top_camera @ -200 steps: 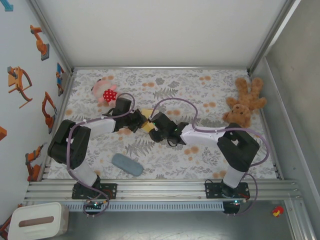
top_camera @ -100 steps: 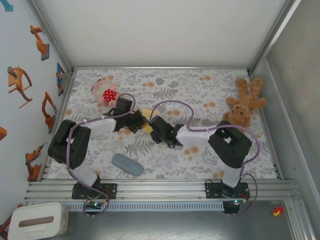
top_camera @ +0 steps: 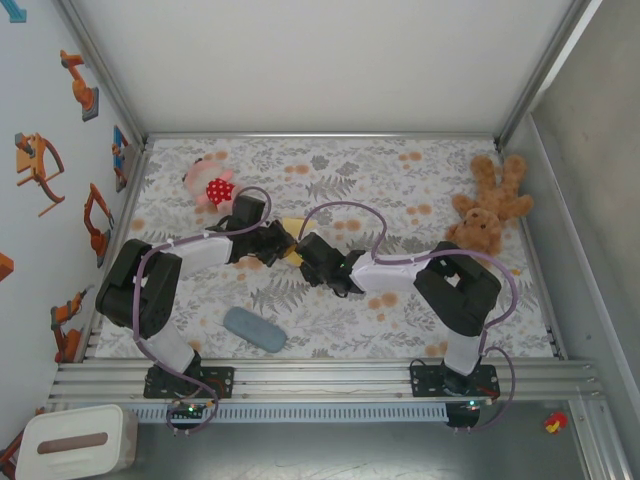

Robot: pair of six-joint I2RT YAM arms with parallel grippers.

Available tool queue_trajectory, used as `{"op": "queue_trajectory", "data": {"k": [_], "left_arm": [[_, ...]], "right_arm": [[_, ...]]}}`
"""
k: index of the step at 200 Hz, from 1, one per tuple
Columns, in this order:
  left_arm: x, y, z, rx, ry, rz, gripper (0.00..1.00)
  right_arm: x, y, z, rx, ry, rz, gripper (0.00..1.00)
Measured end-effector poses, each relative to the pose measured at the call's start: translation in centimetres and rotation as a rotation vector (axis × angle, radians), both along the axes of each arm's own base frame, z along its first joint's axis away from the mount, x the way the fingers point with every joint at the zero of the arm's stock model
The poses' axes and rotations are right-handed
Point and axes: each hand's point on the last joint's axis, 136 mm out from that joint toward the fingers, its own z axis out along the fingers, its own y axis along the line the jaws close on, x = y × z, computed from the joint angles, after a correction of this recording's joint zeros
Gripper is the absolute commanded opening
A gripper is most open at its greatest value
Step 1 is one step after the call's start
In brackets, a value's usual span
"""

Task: Fold a paper plane with a square sheet of paper (pick it up from the middle)
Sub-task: Fourth fold the wing at the center of the table.

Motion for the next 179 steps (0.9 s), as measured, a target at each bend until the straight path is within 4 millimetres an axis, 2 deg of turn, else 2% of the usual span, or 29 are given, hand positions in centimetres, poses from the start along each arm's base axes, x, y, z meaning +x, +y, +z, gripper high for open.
{"op": "queue_trajectory", "data": {"k": [52, 77, 112, 136, 179], "left_arm": [[-0.4, 0.2, -0.3, 0.017, 0.021, -0.001, 0.26], [-0.1, 1.3, 0.3, 0.031, 0.017, 0.018, 0.36], [1.3, 3.8, 2.5, 0.030, -0.031, 0.082, 0.40], [1.5, 5.2, 3.5, 0.028, -0.062, 0.114, 0.41], [-0.2, 6.0, 2.3, 0.041, -0.043, 0.117, 0.42]], "right_arm": [[0.0, 0.0, -0.1, 0.001, 0.002, -0.002, 0.12], [-0.1, 0.1, -0.2, 0.008, 0.001, 0.001, 0.06], [-0.9, -0.1, -1.1, 0.015, 0.032, 0.027, 0.00], [-1.1, 0.1, -1.4, 0.044, 0.062, 0.043, 0.00], [-1.2, 0.1, -1.6, 0.159, 0.146, 0.071, 0.00]]}}
